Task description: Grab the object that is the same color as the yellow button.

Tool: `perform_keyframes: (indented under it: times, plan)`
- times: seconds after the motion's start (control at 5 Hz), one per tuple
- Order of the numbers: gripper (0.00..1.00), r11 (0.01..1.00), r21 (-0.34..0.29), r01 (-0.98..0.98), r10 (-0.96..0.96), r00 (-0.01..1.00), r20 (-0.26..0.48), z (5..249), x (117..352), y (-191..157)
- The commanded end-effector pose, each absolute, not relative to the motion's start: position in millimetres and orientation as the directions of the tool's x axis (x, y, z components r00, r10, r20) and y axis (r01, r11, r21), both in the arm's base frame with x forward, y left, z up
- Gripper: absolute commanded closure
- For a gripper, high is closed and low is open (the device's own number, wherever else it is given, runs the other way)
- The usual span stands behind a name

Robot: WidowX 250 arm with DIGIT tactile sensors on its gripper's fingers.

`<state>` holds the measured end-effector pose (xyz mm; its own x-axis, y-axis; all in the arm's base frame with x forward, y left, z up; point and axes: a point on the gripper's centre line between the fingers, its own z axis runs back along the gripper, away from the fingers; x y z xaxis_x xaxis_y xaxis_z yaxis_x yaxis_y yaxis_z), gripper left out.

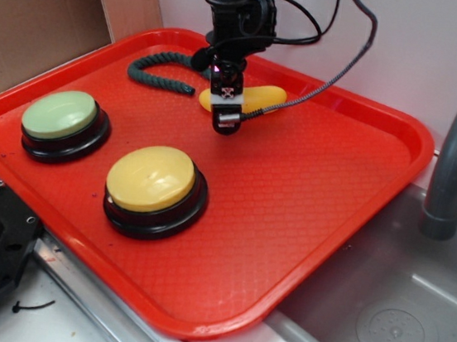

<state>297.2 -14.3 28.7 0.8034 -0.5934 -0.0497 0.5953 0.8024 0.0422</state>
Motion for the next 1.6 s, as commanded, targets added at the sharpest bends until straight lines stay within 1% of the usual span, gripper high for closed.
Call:
perform_keyframes:
  times: [0.0, 0.2, 0.4, 0.6, 0.8, 1.0, 1.2, 1.4]
  plan:
    - [0.00, 0.812, 0.072, 0.579, -0.580, 0.815, -0.010, 28, 310, -26]
    - [0.75, 0.825, 0.050, 0.563, -0.564, 0.825, 0.023, 26, 308, -23]
    - [0.93, 0.838, 0.029, 0.545, -0.546, 0.837, 0.030, 28, 308, -21]
    - [0.93, 0.836, 0.053, 0.547, -0.548, 0.836, 0.011, 36, 308, -20]
    - [0.98, 0.859, 0.086, 0.506, -0.507, 0.862, -0.002, 68, 300, -18]
    - [0.99, 0.900, 0.075, 0.430, -0.429, 0.903, -0.035, 99, 293, -17]
    - [1.00, 0.976, 0.036, 0.215, -0.214, 0.976, -0.030, 139, 279, -9]
    - [1.00, 0.995, -0.059, 0.085, -0.087, 0.996, -0.037, 178, 259, -9]
